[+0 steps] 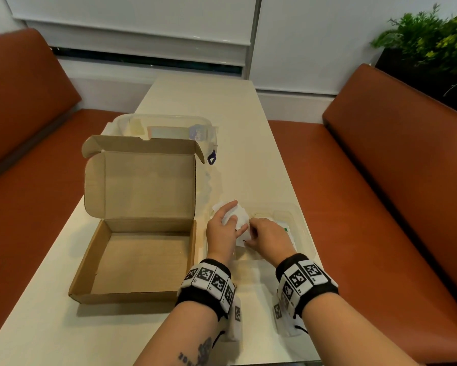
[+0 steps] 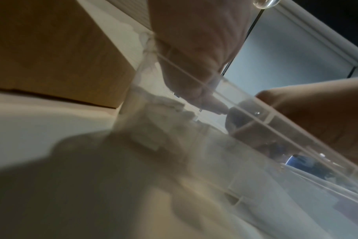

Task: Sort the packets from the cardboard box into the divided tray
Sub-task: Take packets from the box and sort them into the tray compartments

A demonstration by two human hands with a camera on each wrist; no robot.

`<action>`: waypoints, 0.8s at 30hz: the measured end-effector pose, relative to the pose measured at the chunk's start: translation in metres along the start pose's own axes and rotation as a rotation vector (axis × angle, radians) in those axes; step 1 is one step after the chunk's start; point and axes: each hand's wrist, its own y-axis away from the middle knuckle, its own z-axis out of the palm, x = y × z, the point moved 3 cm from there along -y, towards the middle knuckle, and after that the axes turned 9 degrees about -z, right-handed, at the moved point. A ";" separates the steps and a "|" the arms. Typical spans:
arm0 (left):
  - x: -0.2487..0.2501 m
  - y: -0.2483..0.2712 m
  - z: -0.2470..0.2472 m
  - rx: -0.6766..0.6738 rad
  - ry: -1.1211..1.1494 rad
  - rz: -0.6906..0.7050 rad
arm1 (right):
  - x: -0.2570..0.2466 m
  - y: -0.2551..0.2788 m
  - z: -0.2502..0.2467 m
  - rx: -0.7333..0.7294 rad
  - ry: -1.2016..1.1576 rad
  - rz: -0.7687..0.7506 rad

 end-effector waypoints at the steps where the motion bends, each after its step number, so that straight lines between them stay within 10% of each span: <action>1: 0.000 0.001 0.000 -0.003 -0.005 -0.002 | 0.001 0.000 -0.004 0.049 -0.069 0.024; 6: 0.003 0.004 0.003 -0.060 -0.007 -0.010 | 0.006 -0.002 -0.032 0.374 -0.428 0.150; 24: -0.003 0.000 0.005 -0.151 -0.014 -0.098 | 0.017 0.008 -0.037 0.272 -0.910 0.324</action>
